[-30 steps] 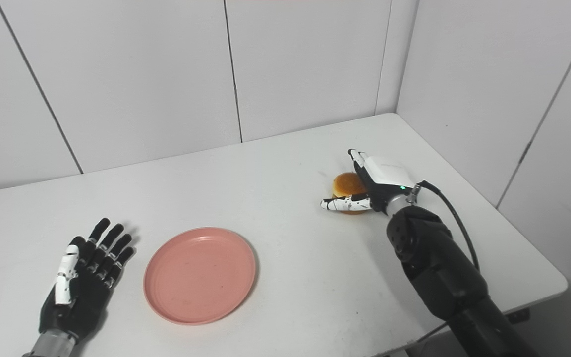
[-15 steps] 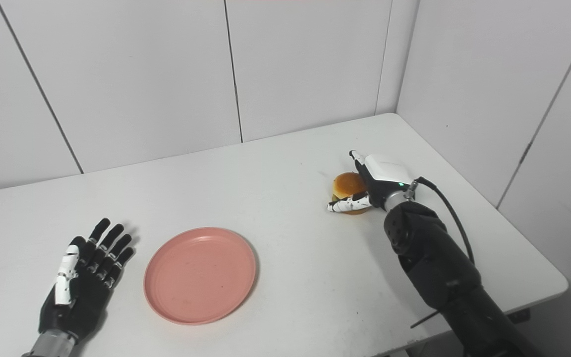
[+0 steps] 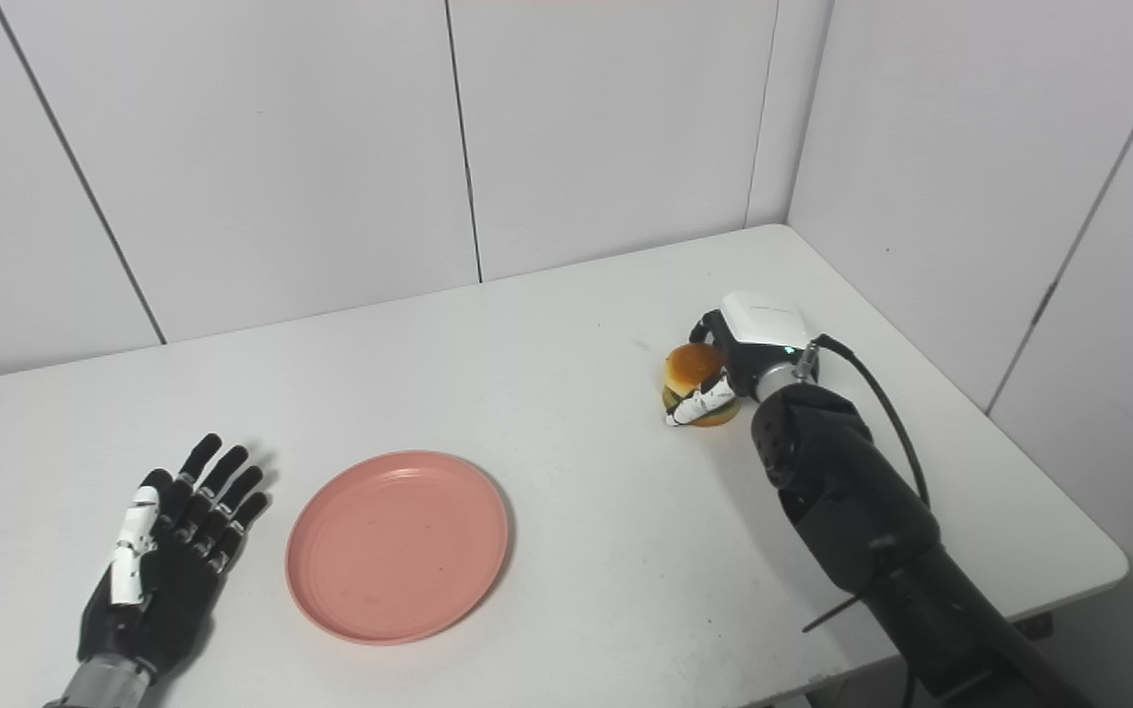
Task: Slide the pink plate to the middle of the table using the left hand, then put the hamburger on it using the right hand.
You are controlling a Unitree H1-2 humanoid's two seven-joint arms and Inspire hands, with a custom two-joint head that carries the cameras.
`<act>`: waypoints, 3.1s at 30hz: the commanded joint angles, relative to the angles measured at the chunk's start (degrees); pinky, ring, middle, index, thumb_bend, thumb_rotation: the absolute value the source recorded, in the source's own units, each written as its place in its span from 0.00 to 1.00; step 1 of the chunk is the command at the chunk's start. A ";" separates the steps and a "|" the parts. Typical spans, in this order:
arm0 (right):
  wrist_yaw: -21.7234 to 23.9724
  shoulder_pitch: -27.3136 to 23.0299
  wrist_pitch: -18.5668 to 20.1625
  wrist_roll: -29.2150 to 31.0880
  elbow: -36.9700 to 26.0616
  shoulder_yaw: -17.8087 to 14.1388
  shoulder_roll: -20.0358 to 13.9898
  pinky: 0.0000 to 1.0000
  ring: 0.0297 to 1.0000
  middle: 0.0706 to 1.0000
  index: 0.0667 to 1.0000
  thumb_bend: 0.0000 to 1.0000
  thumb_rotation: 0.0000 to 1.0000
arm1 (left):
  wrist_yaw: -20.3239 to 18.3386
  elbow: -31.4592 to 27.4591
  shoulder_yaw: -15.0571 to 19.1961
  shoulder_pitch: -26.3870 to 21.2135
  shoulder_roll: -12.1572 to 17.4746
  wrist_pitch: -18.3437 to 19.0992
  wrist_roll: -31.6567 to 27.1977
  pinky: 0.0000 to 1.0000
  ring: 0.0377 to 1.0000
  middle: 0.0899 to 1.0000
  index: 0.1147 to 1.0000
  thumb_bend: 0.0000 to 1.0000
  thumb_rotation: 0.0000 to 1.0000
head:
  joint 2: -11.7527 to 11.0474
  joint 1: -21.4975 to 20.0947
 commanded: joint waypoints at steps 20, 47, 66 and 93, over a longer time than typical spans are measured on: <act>0.71 -2.44 -0.15 2.19 -17.75 -2.96 -2.07 0.26 0.32 0.38 0.45 0.51 0.14 | 3.35 -2.34 -2.05 0.28 -1.80 1.80 3.46 0.95 0.94 0.94 0.94 0.35 1.00 | 0.18 4.78; 6.72 -5.63 -5.19 0.68 -27.84 9.22 12.06 0.18 0.24 0.30 0.44 0.51 0.13 | 11.76 -3.75 -5.63 -0.59 -9.07 3.95 10.53 0.87 0.88 0.88 0.89 0.37 1.00 | 3.76 26.09; 7.14 -2.73 -7.95 -0.54 -23.96 16.36 17.95 0.21 0.26 0.31 0.44 0.51 0.14 | 11.76 -3.78 -6.44 -1.18 -9.16 4.18 11.40 0.91 0.90 0.91 0.91 0.38 1.00 | 5.07 26.75; 7.80 0.66 -8.98 -2.26 -19.05 18.56 17.56 0.16 0.21 0.27 0.44 0.51 0.14 | 11.99 -4.66 -6.22 -1.31 -9.05 4.51 11.67 0.89 0.89 0.89 0.89 0.38 1.00 | 6.67 25.69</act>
